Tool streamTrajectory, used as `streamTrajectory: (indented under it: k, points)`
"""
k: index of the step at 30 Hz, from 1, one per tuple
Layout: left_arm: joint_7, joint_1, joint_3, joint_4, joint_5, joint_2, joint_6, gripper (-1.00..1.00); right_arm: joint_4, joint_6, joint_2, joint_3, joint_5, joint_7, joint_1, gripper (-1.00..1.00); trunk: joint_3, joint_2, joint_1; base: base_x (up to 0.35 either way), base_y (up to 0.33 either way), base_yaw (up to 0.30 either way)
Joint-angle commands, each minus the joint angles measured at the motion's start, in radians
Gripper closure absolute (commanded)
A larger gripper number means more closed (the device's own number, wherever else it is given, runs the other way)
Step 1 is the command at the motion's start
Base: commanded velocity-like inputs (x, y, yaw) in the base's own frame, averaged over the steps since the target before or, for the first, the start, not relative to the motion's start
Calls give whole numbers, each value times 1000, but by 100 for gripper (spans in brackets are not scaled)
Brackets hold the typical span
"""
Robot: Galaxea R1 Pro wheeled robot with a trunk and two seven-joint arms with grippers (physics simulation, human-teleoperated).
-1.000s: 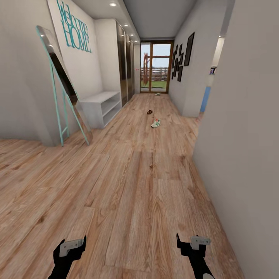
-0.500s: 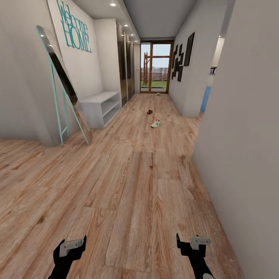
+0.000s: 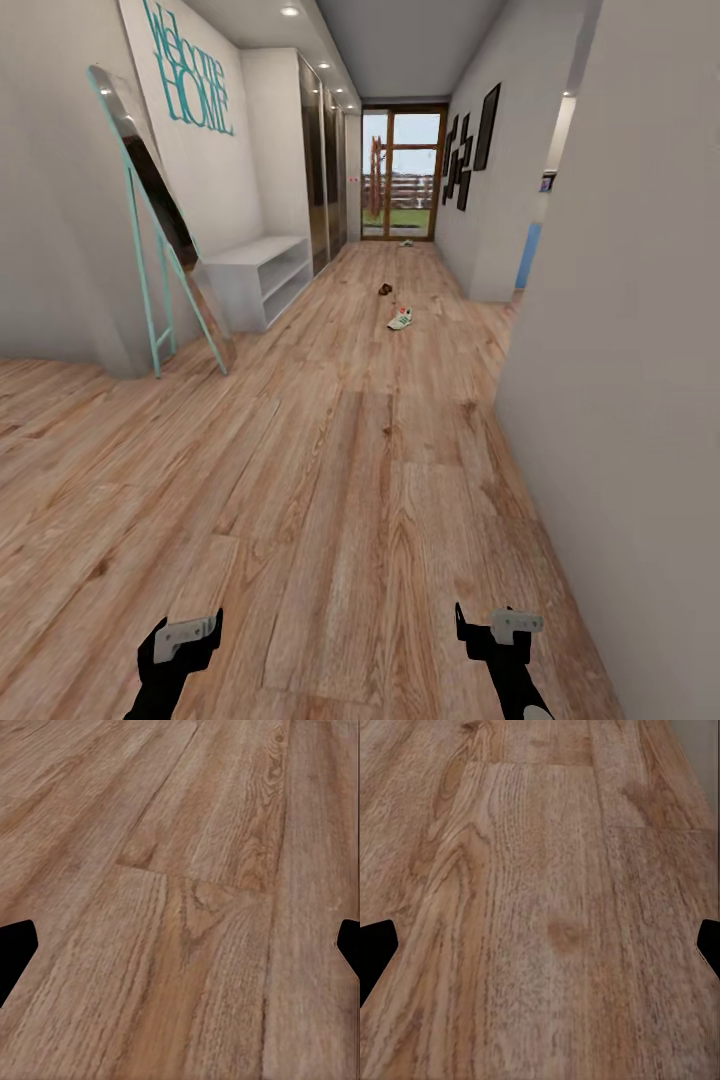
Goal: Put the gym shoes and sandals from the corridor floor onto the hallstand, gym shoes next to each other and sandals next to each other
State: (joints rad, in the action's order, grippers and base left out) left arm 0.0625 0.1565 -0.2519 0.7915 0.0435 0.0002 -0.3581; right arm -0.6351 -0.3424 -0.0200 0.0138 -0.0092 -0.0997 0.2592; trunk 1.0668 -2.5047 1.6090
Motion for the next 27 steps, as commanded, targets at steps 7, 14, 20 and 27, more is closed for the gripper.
streamTrajectory:
  k: [7,14,20,27]
  points:
    - [-1,0,-2,0,-1,1,-1,-100,0,0,0,0,0,0,0,-100,0,0,0,65,-146,0]
    - [-1,0,-2,0,-1,1,-1,-100,0,-1,0,0,0,0,0,-100,0,0,0,31,-65,0]
    - [-1,0,-1,0,-2,2,-1,-100,0,-1,0,1,0,0,0,-100,0,0,0,13,-28,0]
    - [-1,0,0,0,-1,1,-1,-100,0,-1,0,1,0,0,0,-100,0,0,0,12,-13,0]
